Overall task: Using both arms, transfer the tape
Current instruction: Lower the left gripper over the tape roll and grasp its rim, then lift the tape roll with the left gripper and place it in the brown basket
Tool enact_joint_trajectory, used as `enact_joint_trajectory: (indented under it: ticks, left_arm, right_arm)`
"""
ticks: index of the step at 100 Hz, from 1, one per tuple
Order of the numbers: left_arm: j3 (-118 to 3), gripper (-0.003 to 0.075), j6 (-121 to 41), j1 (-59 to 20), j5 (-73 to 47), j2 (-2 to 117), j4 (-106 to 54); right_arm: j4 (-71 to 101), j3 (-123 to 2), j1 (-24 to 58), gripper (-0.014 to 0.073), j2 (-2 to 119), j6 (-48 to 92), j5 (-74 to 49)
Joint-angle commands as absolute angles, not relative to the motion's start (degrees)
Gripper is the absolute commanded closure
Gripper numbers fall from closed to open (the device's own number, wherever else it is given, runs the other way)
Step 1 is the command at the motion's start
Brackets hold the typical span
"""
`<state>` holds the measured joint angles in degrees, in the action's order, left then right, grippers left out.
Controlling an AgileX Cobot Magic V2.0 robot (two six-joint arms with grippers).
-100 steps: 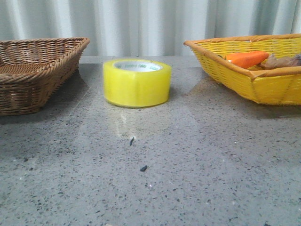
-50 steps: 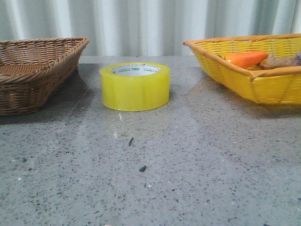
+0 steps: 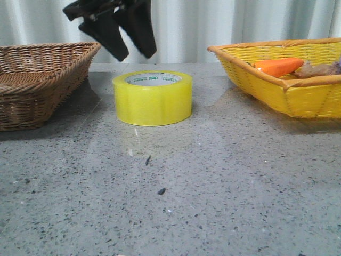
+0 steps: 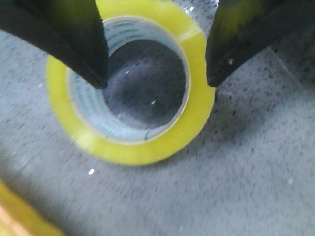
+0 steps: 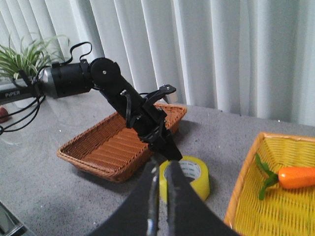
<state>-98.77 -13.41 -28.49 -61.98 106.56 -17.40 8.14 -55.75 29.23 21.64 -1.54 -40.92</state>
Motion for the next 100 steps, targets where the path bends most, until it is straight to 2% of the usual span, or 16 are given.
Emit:
enact_joint_trajectory:
  ticks: [1, 41, 48, 53, 58, 60, 79, 100]
  left_arm:
    - [-100.7, 0.0322, -12.7, -28.9, -61.4, 104.6, -16.7]
    - [-100.7, 0.0335, -12.7, -29.0, -58.8, 108.8, -16.8]
    - [-100.7, 0.0415, -12.9, -29.0, -58.7, 108.8, -16.8]
    - [-100.7, 0.0533, -13.0, -29.0, -58.7, 108.8, -16.8]
    - [-100.7, 0.0702, -13.1, -28.9, -58.8, 108.8, -16.8]
    - [-100.7, 0.0743, -13.3, -28.9, -58.8, 108.6, -16.8]
    - [-103.5, 0.0741, -13.7, -28.9, -59.5, 105.7, -16.9]
    - [-109.6, 0.0741, -13.7, -28.1, -59.4, 94.8, -11.3]
  right_arm:
    - [7.7, -56.9, 29.3, 0.0643, 23.0, -1.5, -37.3]
    - [7.7, -56.9, 29.3, 0.0643, 23.1, -1.7, -36.7]
    - [7.7, -56.9, 29.3, 0.0643, 23.1, -1.7, -36.7]
    - [7.7, -56.9, 29.3, 0.0643, 23.1, -1.7, -36.7]
    - [7.7, -56.9, 29.3, 0.0643, 23.1, -1.7, -36.7]
    - [7.7, -56.9, 29.3, 0.0643, 23.1, -1.7, -36.7]
    - [7.7, -56.9, 29.3, 0.0643, 23.1, -1.7, -36.1]
    - [7.7, -56.9, 29.3, 0.0643, 23.4, -1.7, -33.2]
